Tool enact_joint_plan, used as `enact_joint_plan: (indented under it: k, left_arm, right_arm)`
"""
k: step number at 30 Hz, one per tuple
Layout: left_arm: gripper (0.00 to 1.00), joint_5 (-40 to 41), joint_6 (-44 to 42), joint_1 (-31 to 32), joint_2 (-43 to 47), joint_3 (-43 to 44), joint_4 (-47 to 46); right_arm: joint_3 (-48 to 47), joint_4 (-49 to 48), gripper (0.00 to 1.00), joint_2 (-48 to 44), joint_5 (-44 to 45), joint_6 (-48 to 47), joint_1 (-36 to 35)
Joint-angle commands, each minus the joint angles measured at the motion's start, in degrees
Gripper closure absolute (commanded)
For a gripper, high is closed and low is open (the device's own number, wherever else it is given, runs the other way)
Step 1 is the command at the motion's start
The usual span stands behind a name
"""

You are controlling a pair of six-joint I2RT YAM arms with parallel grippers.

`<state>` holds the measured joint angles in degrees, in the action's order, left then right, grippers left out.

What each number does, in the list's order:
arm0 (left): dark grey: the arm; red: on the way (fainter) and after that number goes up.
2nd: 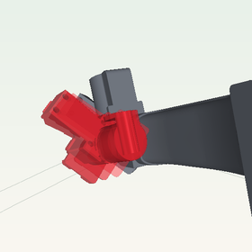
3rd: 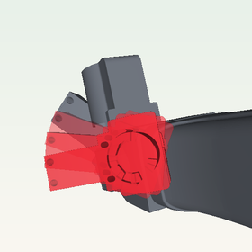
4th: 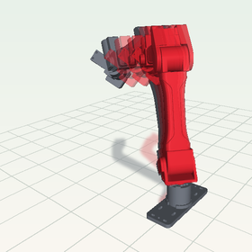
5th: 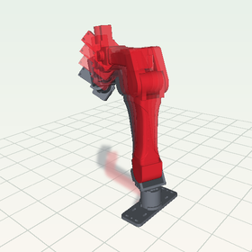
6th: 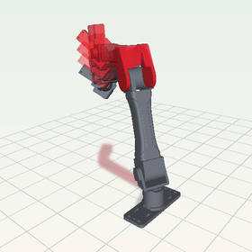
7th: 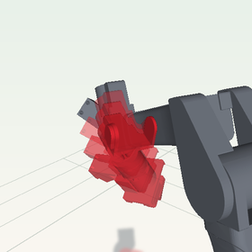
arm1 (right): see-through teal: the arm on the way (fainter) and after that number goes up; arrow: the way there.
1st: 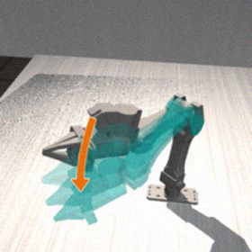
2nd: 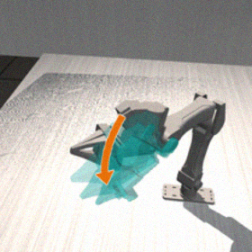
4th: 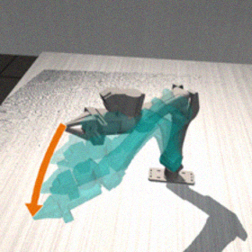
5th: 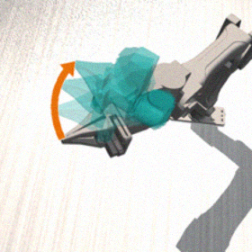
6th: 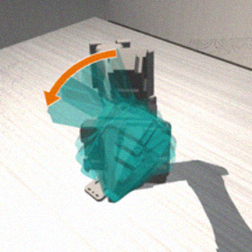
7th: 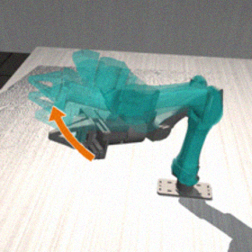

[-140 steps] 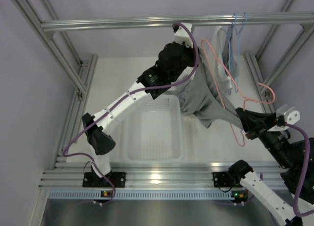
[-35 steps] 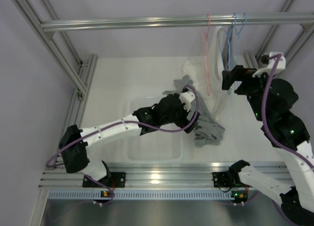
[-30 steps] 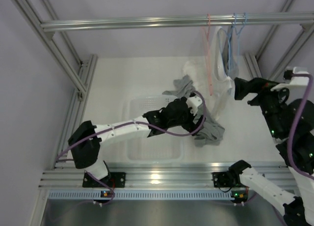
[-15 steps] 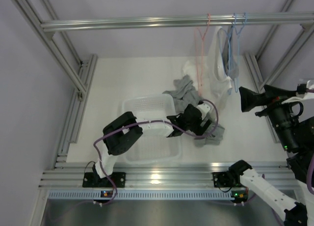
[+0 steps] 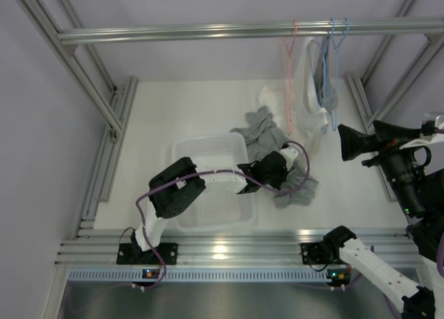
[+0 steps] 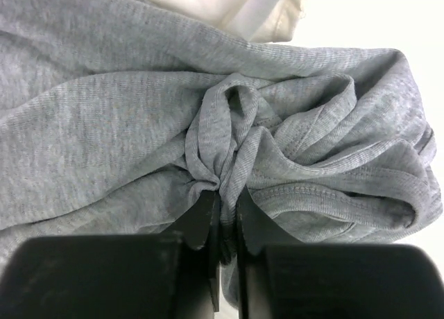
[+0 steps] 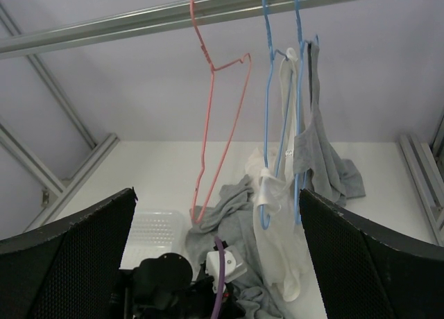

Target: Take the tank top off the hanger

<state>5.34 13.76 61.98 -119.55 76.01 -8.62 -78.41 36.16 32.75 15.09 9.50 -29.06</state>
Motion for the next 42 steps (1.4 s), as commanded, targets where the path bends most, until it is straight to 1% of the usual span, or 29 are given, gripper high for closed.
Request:
enact_joint_plan:
  k: [1, 12, 19, 21, 22, 26, 27, 29, 32, 33, 34, 35, 37, 42]
  left_arm:
    - [1.0, -2.8, 0.31, 0.6, 4.58, 0.46, 0.26]
    - [1.0, 1.07, -1.45, 4.99, 19.08, 4.58, 12.74]
    - [1.0, 6.51, -1.72, 8.42, 28.91, 3.54, 15.39]
    - [1.0, 8.8, -1.46, 8.69, 31.38, 3.1, 15.57]
    - [1.0, 8.89, -1.37, 8.78, 34.0, 2.83, 15.65]
    - [1.0, 10.38, -1.89, 8.78, 39.38, 2.65, 15.83]
    - [1.0, 12.22, -2.33, 8.78, 41.04, 3.09, 16.0]
    - [1.0, 14.16, -3.12, 8.78, 42.46, 4.66, 16.18]
    - [1.0, 20.39, -5.4, 8.78, 43.43, 7.92, 16.79]
    - [1.0, 22.06, -6.45, 8.78, 43.43, 10.54, 16.97]
    - [1.0, 25.04, -7.07, 8.78, 43.35, 11.78, 17.15]
    - [1.0, 26.2, -7.69, 8.78, 43.35, 13.01, 17.32]
    - [1.0, 28.22, -8.92, 8.78, 43.52, 16.0, 17.59]
    - [1.0, 28.49, -11.29, 8.78, 45.01, 19.79, 17.67]
  right_arm:
    - [-1.3, 1.28, 0.01, 0.12, -0.59, -0.62, 0.41]
    - [-2.8, 1.1, 0.01, 0.12, 0.11, -0.53, 0.41]
    - [-3.76, 1.19, 0.01, 0.03, 1.17, -0.53, 0.41]
    - [-4.03, 1.1, 0.01, 0.12, 1.34, -0.44, 0.41]
    - [-4.12, 1.19, 0.01, 0.12, 1.34, -0.36, 0.41]
    - [-4.47, 1.1, 0.01, 0.38, 1.52, -0.27, 0.32]
    - [-4.56, 1.1, 0.01, 0.64, 1.43, -0.01, 0.41]
    - [-4.56, 1.02, 0.01, 1.0, 1.17, 0.08, 0.41]
    - [-4.73, 1.1, 0.01, 1.61, 0.99, 0.35, 0.41]
    - [-4.65, 0.93, 0.01, 1.96, 0.9, 0.43, 0.41]
    - [-4.64, 1.01, 0.01, 2.05, 0.9, 0.52, 0.41]
    - [-4.64, 1.02, 0.01, 2.14, 0.9, 0.44, 0.41]
    - [-4.47, 1.02, 0.01, 2.31, 0.99, 0.61, 0.32]
    - [-4.29, 1.02, 0.01, 2.31, 1.25, 0.26, 0.41]
